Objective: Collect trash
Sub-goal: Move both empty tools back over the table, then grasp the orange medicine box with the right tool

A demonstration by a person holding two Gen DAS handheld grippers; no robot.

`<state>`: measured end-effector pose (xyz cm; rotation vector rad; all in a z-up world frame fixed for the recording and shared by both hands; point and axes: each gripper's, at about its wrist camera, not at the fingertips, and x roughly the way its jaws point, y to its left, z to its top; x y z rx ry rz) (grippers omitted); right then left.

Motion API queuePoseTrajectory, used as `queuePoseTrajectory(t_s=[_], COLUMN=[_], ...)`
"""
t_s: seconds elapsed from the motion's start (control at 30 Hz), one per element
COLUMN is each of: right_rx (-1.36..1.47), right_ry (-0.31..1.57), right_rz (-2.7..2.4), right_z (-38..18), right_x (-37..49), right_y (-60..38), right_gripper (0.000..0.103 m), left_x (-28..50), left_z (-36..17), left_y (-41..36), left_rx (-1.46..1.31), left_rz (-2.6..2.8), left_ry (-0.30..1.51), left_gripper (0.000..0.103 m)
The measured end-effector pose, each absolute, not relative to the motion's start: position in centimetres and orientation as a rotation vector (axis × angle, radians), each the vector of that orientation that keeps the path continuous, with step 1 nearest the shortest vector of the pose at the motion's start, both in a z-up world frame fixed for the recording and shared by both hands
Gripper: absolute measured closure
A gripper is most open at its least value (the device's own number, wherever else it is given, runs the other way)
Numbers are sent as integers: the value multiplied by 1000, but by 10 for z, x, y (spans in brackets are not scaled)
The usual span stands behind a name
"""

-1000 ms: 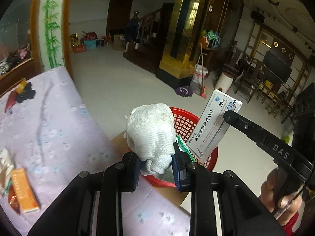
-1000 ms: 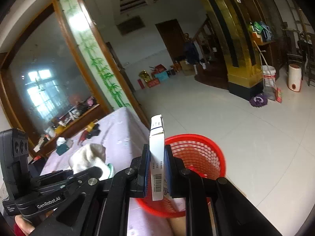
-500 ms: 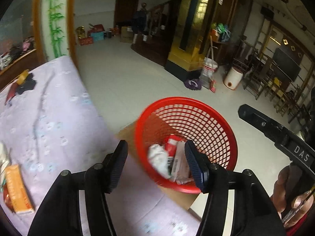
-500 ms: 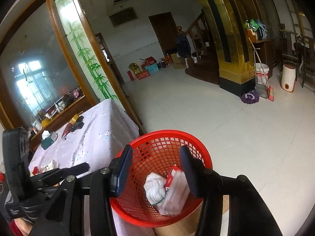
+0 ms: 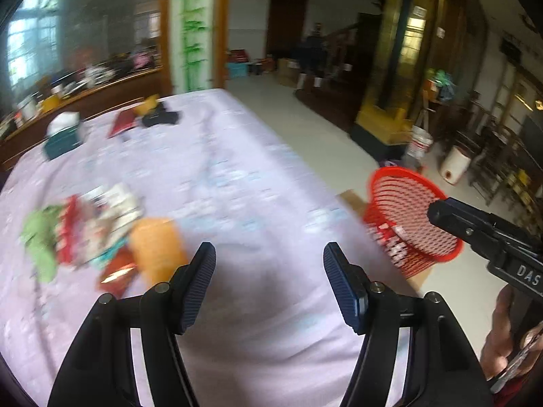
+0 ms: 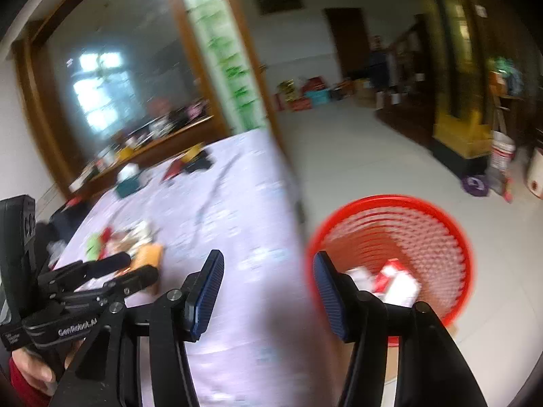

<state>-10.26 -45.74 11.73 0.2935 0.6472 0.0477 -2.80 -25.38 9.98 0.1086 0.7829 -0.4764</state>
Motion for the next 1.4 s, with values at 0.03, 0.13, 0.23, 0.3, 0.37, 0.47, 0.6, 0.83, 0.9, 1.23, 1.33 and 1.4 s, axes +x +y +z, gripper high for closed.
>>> queuePoseTrajectory(t_s=[0.03,0.13,0.23,0.3,0.37,0.47,0.6,0.83,0.9,1.23,1.33,1.4], right_rx=[282,260,255,268,290,318,353,282,276,172,144,126], right_ry=[657,696,733,763,799,863,955,1018,1036,932,874,863], right_rz=[74,152,221,262,309,355,388,357,365,318,270,252], right_z=[116,112,105,100,93,79,54,28,24,45,57,60], right_x=[-99,-85,-69,-57,-42,-14,22,53,56,21,0,-9], right_y=[-445,-410,-381,-364,-349,-324,-303,-277,-275,-284,-296,-301], right_gripper=[43,40,40,40,40,40,40,40,40,50,49,49], left_x=[-27,-21,-16,-13,-10,-11,-8,2,5,25,30,34], left_z=[99,95,89,85,82,78,72,64,64,47,37,31], left_y=[-240,-191,-150,-123,-99,-76,-62,-70,-74,-103,-119,-129], left_rx=[103,82,54,33,4,-33,-63,-43,-32,36,73,87], left_rz=[-456,-377,-313,-273,-233,-211,-215,-256,-267,-325,-353,-366], left_ry=[785,802,822,835,844,851,865,890,887,923,944,959], left_gripper=[38,38,38,38,38,38,38,38,38,36,36,36])
